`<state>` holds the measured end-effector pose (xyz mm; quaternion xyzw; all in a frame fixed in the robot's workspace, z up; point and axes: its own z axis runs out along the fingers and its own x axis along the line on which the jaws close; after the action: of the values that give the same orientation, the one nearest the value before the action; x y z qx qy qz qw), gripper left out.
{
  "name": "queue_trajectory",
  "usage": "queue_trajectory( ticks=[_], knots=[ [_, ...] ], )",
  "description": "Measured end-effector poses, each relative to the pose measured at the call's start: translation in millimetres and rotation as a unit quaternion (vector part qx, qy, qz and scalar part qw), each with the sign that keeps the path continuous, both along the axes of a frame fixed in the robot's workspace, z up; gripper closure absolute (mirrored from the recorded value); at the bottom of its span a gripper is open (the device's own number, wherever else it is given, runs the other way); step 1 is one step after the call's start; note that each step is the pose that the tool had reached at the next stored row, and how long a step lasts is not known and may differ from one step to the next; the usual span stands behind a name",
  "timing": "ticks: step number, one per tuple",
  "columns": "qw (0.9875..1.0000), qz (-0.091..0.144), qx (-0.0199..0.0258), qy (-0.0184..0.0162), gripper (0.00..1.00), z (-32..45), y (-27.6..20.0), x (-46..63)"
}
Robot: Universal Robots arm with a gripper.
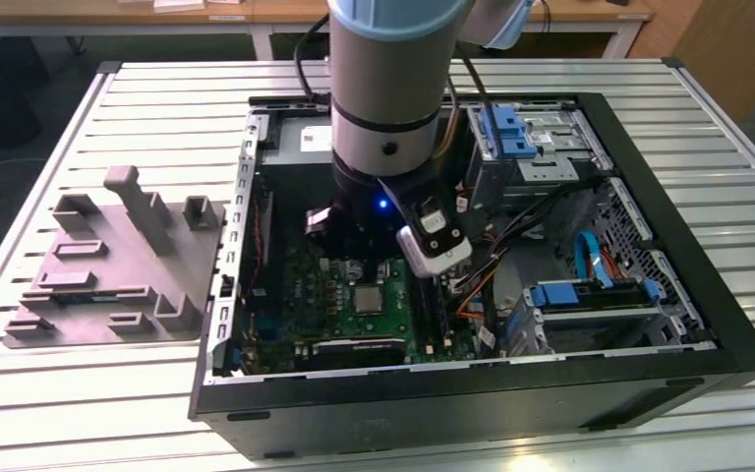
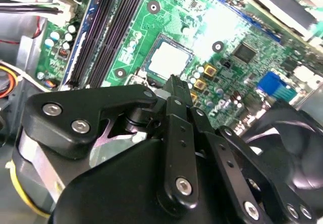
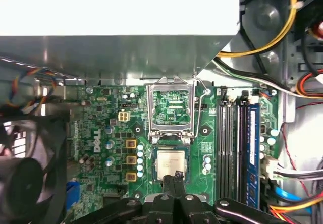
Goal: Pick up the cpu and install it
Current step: 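Close the cpu cover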
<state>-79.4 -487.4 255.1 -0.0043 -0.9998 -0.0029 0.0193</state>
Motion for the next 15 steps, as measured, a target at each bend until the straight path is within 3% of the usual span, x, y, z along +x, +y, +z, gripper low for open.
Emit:
queue_trajectory(
  ticks=[5,15],
  knots=[
    [1.0,0.0,-0.0008,-0.0001,0.89,14.4,0.0,0.0],
    [1.0,0.003,-0.0008,-0.0003,0.89,14.8,-0.1,0.0]
  ],
)
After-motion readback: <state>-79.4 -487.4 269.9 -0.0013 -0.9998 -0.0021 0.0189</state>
